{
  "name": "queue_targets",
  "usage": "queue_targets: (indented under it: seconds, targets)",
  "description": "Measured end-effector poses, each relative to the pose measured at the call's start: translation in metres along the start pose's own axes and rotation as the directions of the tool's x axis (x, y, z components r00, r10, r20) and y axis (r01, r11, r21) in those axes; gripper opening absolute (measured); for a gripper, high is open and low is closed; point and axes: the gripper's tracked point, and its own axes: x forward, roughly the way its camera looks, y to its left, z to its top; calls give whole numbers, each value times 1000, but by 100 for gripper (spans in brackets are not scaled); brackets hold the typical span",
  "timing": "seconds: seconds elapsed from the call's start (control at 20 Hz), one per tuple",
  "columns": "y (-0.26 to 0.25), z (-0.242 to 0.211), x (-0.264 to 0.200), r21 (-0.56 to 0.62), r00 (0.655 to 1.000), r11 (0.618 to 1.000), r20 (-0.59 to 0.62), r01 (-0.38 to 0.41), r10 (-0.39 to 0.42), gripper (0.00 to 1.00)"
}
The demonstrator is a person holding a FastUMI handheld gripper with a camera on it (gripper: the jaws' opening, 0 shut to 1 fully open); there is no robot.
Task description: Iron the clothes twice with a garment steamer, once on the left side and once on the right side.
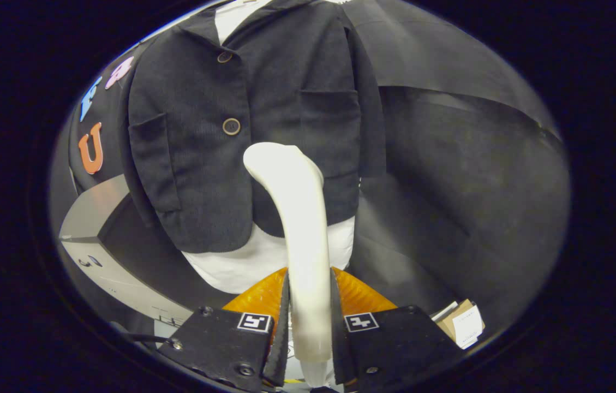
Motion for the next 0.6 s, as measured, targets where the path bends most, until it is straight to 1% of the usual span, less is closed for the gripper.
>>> queue_targets:
  seconds: [0.35, 0.45, 0.6]
  targets:
    - [3, -29, 10, 26, 997, 1000, -72, -5, 7, 36]
    - [3, -31, 8, 26, 998, 1000, -70, -2, 4, 36]
    - [11, -30, -7, 22, 998, 1000, -52, -17, 18, 36]
